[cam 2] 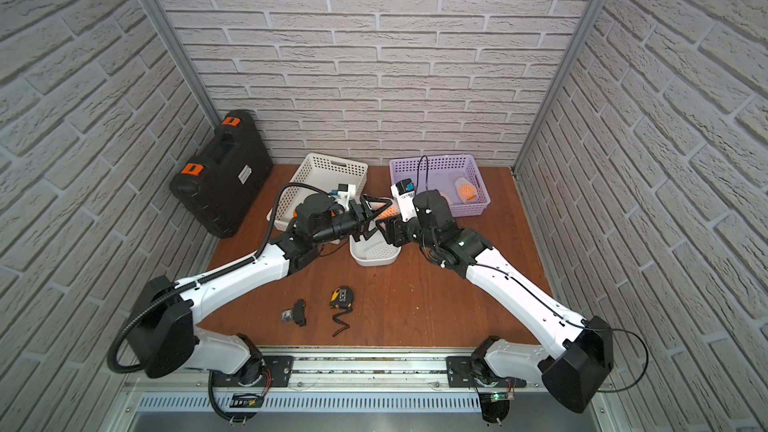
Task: Remove foam nets from oranges
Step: Remove the foam net from the orange.
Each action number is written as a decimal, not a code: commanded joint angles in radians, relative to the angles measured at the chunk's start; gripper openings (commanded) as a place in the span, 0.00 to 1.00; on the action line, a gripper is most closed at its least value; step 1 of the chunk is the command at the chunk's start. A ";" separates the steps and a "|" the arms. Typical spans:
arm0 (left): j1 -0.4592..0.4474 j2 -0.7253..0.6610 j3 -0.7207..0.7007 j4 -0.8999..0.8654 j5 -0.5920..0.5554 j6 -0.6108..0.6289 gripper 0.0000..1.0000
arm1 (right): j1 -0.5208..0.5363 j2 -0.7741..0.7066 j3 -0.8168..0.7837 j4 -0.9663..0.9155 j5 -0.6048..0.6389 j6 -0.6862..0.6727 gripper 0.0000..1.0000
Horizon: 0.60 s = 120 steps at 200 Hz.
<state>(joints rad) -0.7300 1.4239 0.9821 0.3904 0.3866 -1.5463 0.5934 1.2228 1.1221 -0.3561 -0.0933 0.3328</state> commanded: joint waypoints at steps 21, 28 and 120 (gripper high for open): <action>-0.005 -0.017 -0.009 0.055 -0.001 0.004 0.72 | 0.007 0.010 0.018 0.011 0.038 0.079 0.62; -0.006 -0.013 -0.006 0.059 0.007 0.002 0.74 | 0.010 0.013 0.019 0.012 0.035 0.086 0.62; -0.005 0.031 -0.005 0.107 0.069 -0.020 0.77 | 0.045 0.038 0.035 0.011 0.095 0.163 0.63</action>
<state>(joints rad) -0.7300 1.4597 0.9791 0.4282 0.4332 -1.5669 0.6262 1.2575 1.1275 -0.3672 -0.0296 0.4694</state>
